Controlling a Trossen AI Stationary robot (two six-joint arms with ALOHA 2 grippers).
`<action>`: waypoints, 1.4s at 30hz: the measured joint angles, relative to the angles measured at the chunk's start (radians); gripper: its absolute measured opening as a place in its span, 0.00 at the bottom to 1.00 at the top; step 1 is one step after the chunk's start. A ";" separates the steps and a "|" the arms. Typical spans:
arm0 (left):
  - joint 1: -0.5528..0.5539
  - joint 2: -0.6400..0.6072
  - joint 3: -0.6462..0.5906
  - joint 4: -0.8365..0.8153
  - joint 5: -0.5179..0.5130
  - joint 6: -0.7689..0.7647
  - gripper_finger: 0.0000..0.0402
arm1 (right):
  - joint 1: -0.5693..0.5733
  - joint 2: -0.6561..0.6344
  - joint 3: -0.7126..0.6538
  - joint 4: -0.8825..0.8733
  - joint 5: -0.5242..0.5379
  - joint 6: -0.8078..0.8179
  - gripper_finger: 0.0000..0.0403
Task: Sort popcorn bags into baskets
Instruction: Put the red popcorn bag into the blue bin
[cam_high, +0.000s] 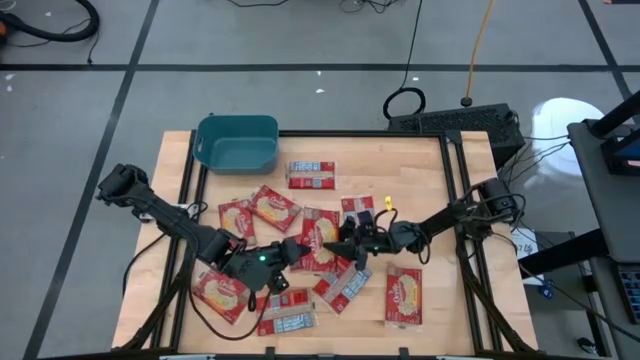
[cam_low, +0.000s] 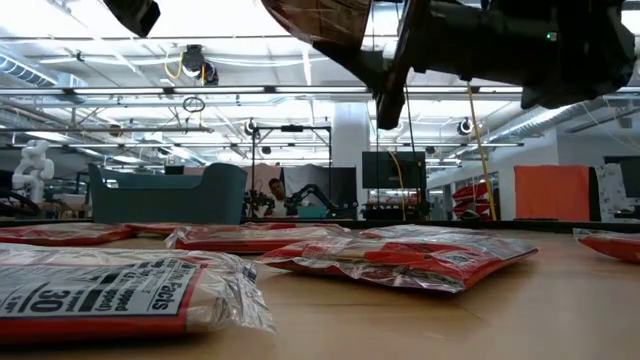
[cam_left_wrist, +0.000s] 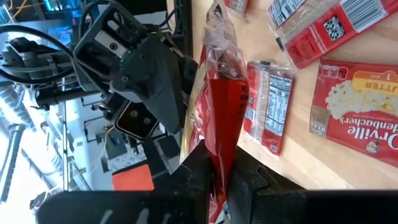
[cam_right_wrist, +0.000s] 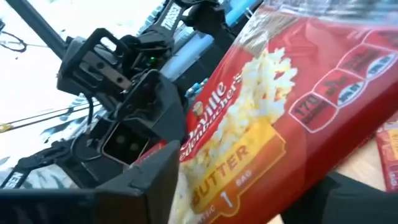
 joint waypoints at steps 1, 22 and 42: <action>-0.001 0.000 0.000 -0.001 0.000 -0.001 0.08 | 0.000 0.000 0.000 0.003 -0.001 -0.001 0.47; -0.073 0.000 0.000 -0.085 -0.316 -0.724 0.70 | -0.013 -0.110 -0.013 0.016 0.054 -0.382 0.12; 0.268 -0.320 0.000 -0.222 0.169 -1.339 0.45 | -0.141 -0.193 -0.020 -0.103 0.130 -0.722 0.10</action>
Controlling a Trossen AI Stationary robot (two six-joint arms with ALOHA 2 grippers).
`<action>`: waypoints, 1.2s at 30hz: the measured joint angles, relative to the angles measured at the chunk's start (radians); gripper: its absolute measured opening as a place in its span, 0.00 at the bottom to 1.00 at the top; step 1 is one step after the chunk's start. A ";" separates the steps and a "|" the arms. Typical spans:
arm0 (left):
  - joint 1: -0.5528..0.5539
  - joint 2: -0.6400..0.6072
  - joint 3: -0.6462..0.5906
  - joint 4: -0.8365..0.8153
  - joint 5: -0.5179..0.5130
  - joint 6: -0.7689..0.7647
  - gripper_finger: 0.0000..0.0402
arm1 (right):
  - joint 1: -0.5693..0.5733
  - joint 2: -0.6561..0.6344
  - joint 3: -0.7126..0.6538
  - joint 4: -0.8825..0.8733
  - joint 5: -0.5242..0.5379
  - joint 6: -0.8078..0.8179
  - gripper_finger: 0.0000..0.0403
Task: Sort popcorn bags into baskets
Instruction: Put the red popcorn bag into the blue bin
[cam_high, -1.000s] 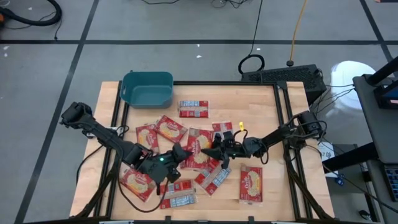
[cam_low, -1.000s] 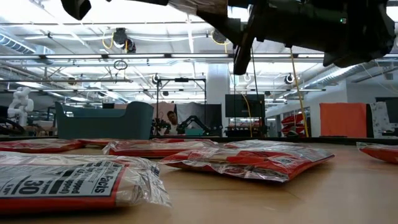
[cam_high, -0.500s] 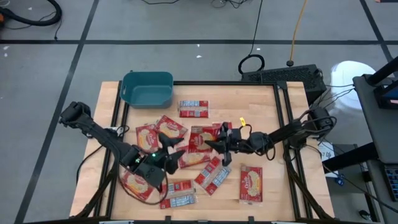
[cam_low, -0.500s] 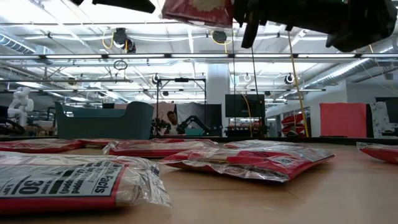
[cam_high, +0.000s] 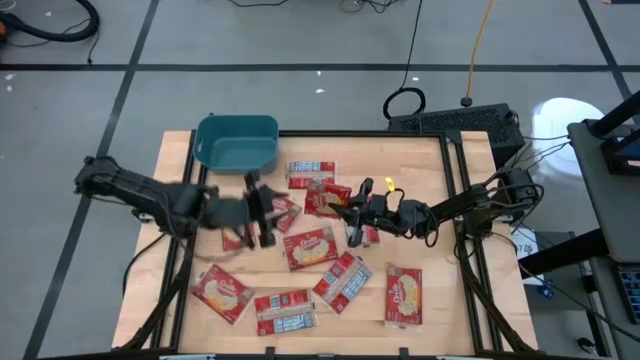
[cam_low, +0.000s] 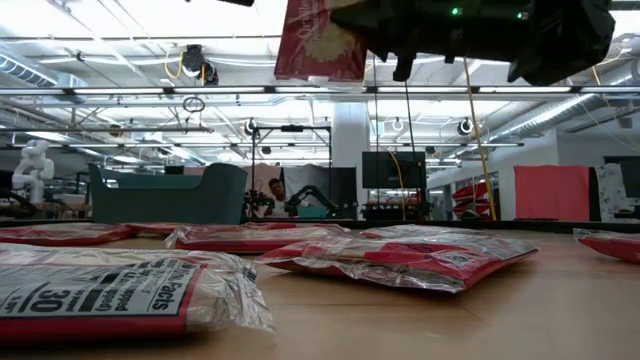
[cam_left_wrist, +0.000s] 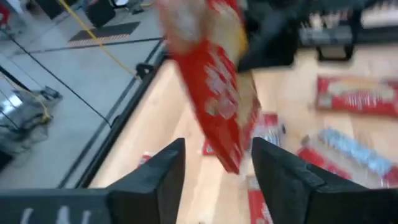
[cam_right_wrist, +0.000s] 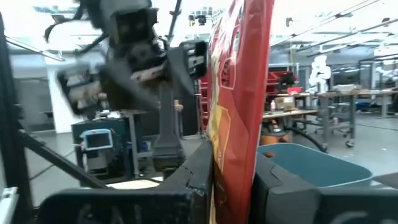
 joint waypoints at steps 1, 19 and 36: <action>0.030 -0.016 0.000 0.000 0.042 -0.001 0.44 | -0.005 0.000 0.000 -0.001 0.000 -0.004 0.10; 0.279 0.089 0.000 0.180 0.420 0.127 0.68 | -0.020 0.000 0.000 -0.051 -0.008 -0.007 0.09; 0.287 0.178 0.000 0.370 0.479 0.083 0.55 | -0.019 0.000 0.000 0.132 -0.029 -0.087 0.09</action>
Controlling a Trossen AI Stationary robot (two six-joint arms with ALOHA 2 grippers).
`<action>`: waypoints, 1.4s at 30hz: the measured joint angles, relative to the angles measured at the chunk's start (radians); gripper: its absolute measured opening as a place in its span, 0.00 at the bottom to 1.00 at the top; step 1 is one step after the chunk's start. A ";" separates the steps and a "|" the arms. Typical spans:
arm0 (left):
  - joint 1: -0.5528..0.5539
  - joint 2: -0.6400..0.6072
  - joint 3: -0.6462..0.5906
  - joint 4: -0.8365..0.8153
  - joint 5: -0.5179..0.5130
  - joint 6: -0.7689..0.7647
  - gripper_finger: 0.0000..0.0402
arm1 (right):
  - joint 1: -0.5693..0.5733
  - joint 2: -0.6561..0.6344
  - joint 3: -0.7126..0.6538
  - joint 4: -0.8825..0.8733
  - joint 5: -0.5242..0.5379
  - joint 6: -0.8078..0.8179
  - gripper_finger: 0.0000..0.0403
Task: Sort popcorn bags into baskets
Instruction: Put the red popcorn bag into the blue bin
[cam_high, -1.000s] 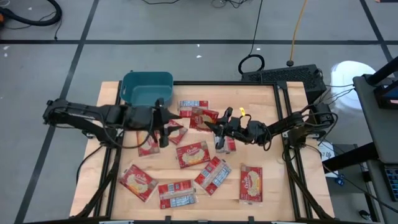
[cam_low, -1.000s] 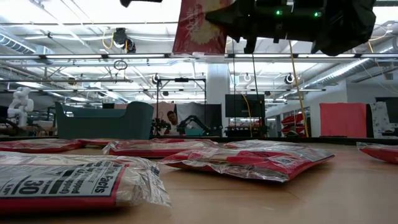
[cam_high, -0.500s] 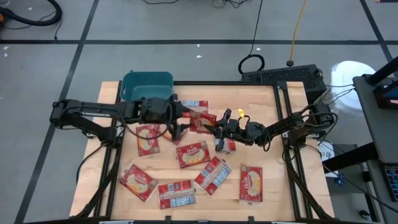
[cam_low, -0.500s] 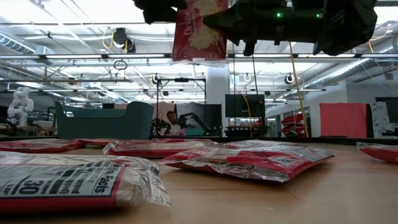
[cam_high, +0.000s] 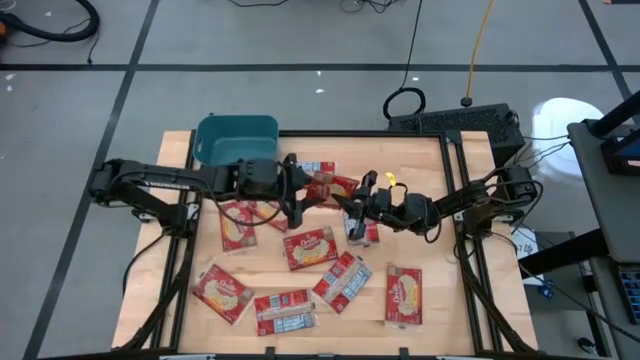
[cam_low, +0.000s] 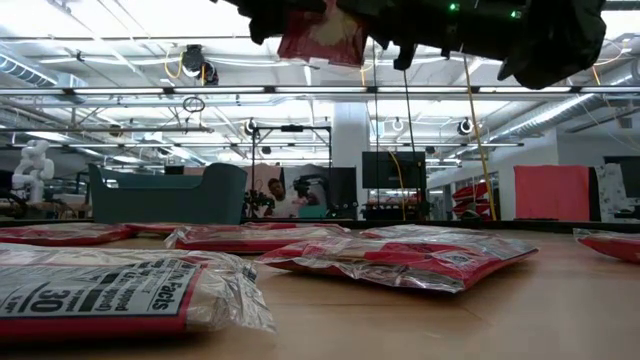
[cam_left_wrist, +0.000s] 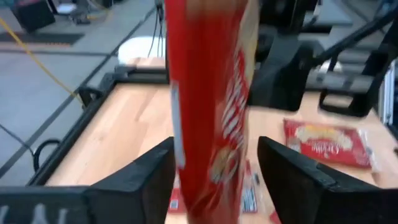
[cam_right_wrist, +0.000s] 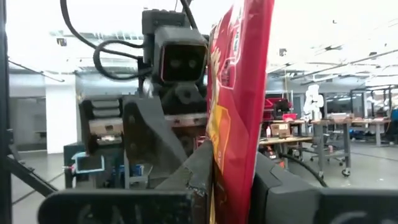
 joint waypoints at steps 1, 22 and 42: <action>0.000 -0.003 0.000 0.014 0.000 0.004 0.53 | 0.000 0.000 0.000 0.004 0.000 -0.002 0.09; -0.017 -0.002 0.000 0.037 0.101 0.023 0.18 | 0.008 0.000 -0.001 -0.013 -0.008 -0.040 0.09; -0.008 -0.029 0.000 0.019 0.104 0.046 0.32 | 0.019 0.001 -0.001 0.031 0.004 -0.088 0.09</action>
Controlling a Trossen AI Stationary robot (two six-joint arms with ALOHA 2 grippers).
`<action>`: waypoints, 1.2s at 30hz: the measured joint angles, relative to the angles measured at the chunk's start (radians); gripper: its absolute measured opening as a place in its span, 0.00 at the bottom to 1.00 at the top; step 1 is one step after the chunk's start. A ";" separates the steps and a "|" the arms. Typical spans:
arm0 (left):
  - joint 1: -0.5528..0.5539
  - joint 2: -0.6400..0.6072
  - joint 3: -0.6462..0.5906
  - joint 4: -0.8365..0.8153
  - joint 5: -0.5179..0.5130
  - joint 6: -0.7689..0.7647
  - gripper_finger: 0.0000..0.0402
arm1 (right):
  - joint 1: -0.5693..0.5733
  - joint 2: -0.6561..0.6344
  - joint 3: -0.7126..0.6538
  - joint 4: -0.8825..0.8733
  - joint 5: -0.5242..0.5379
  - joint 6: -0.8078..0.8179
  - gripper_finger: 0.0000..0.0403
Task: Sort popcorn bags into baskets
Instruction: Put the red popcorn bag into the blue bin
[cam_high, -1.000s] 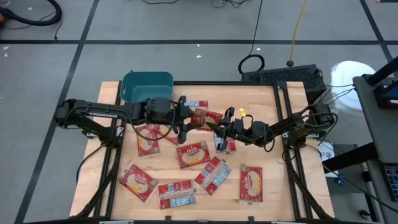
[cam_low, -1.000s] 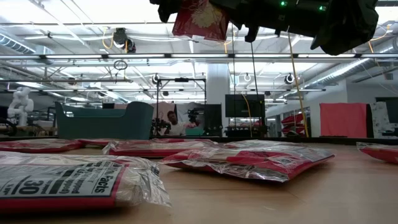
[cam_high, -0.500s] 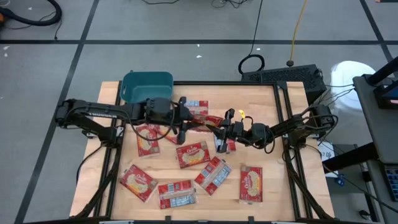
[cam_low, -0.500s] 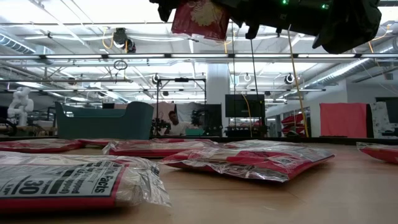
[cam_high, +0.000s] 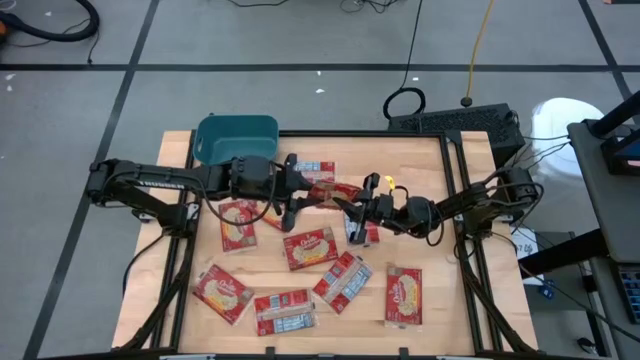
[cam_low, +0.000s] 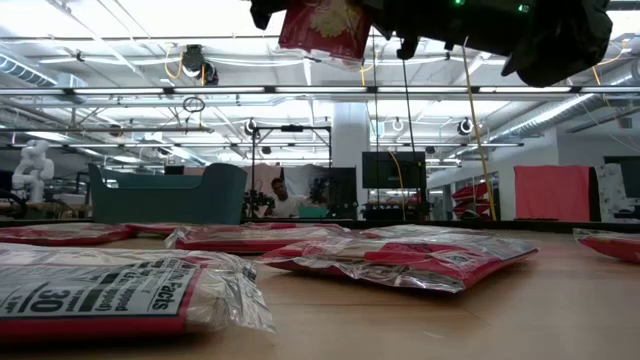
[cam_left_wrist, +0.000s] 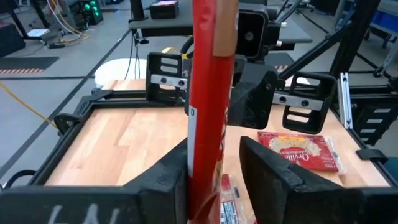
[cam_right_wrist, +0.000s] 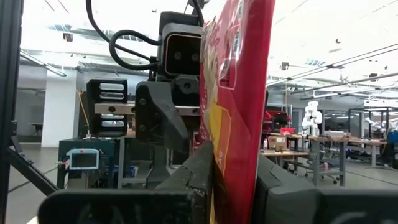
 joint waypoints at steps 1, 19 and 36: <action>0.000 0.000 0.000 0.000 0.000 0.003 0.30 | 0.000 0.000 0.000 0.000 0.000 0.000 0.09; 0.014 -0.023 0.000 -0.064 0.001 0.005 0.08 | 0.000 0.000 0.000 -0.016 0.053 0.033 0.24; 0.220 -0.308 -0.001 -0.582 -0.195 -0.197 0.09 | 0.000 -0.002 0.000 -0.194 0.250 -0.046 0.57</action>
